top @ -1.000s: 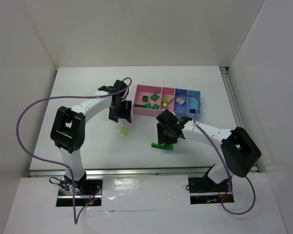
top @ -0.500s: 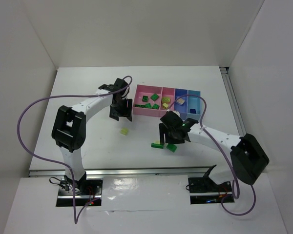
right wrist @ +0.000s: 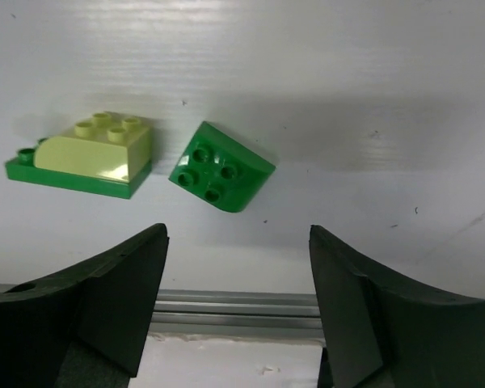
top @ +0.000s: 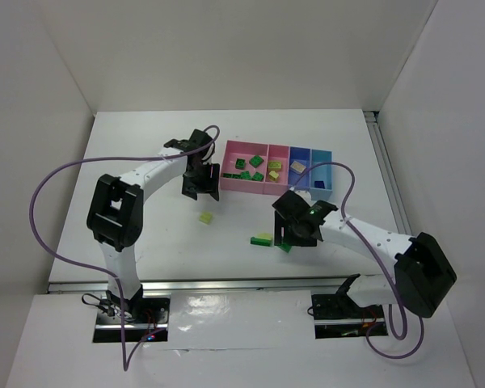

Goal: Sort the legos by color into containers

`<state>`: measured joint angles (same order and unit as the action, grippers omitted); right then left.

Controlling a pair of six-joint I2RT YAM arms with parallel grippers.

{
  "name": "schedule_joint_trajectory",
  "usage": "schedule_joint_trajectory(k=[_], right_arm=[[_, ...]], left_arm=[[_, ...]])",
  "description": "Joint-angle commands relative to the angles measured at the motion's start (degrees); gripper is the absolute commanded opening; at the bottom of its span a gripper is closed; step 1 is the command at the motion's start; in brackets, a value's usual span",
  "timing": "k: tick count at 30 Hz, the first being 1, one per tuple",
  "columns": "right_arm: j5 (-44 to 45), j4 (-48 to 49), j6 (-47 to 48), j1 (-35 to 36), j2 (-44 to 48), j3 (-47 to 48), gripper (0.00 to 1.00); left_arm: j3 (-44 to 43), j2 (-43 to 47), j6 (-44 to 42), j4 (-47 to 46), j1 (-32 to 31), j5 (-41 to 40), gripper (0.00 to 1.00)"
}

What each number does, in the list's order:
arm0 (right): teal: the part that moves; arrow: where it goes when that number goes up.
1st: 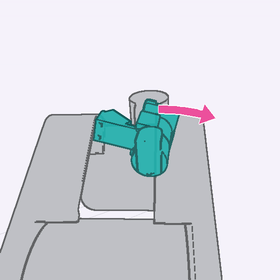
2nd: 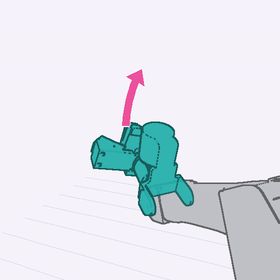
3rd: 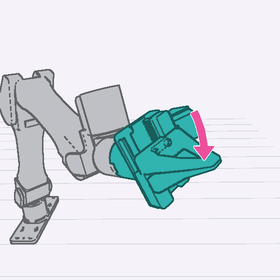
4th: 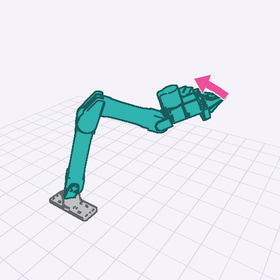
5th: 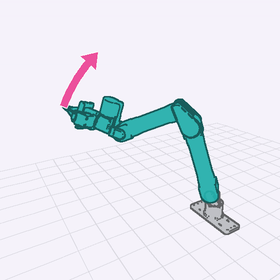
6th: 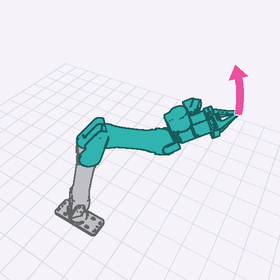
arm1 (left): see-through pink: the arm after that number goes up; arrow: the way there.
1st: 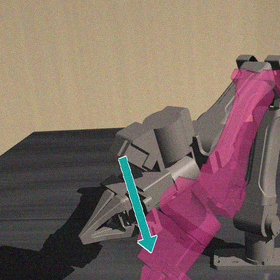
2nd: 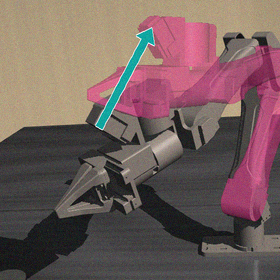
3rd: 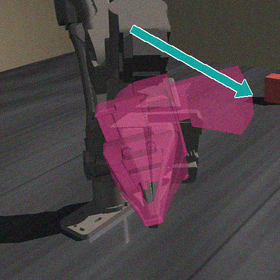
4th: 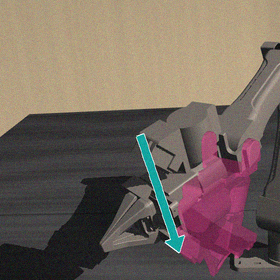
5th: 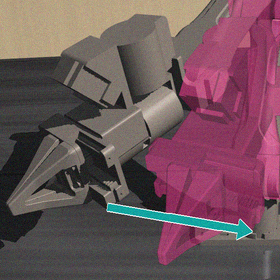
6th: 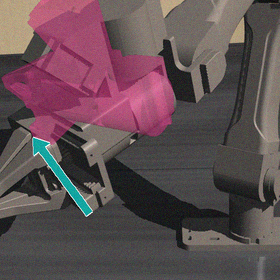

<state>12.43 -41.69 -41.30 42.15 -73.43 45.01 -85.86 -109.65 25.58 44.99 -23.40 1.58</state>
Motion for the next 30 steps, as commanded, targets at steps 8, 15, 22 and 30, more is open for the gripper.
schedule_joint_trajectory(k=[8, 15, 22, 30], right_arm=[[-0.9, 0.4, 1.5, 0.4, -5.6, -1.2, 0.84], [2.2, 3.3, 4.7, -3.0, -11.9, 1.9, 0.84], [-4.2, 9.1, 9.3, -7.3, -12.5, 0.9, 0.7], [-5.0, 11.1, 10.9, -7.3, -11.4, 0.5, 0.43]], left_arm=[[-1.1, -0.2, -0.7, 0.9, -0.7, 0.9, 0.73], [-0.5, -0.2, -0.7, 0.9, -0.7, 0.9, 0.73], [0.0, 0.3, -0.7, 0.9, -0.7, 0.3, 0.73], [-0.5, -0.7, -0.2, 0.9, -0.7, 0.9, 0.73]])
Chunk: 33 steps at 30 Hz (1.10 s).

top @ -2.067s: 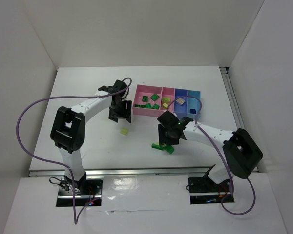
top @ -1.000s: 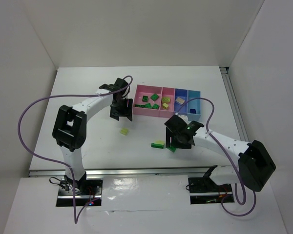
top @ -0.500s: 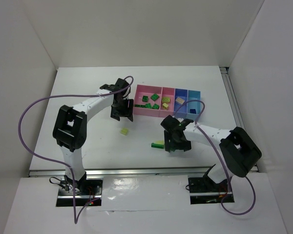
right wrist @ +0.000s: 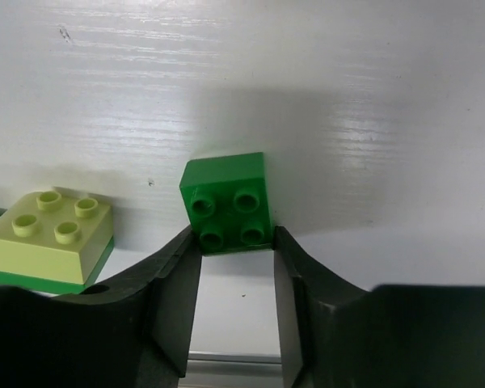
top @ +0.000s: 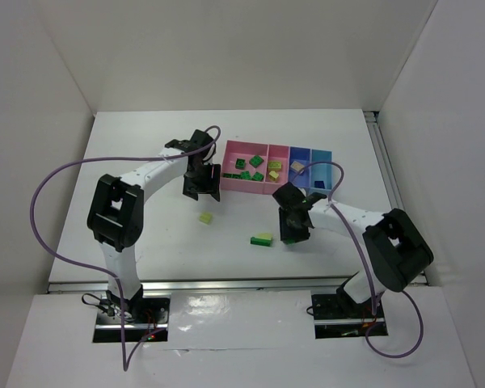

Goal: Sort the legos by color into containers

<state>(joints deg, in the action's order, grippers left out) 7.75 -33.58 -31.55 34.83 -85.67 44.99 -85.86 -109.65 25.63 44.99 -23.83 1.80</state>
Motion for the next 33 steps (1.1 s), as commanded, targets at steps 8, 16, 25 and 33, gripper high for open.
schedule_joint_trajectory(k=[8, 16, 25, 33], right_arm=[[5.6, -1.2, 4.9, 1.6, 2.8, 12.0, 0.25], [5.6, 1.4, 9.2, 2.1, -5.0, 28.8, 0.25], [5.3, 5.8, 11.0, -1.8, -26.9, 51.6, 0.3], [6.0, 5.8, 11.0, -2.3, -25.6, 51.3, 0.72]], left_arm=[[-1.1, -0.1, 0.3, 0.9, -0.2, -0.6, 0.73], [0.2, 1.9, 1.4, 0.4, 1.0, -4.1, 0.73], [1.9, 4.1, 1.5, -0.3, 3.0, -4.1, 0.73], [3.2, 7.1, 1.5, 0.3, 4.1, -5.2, 0.79]])
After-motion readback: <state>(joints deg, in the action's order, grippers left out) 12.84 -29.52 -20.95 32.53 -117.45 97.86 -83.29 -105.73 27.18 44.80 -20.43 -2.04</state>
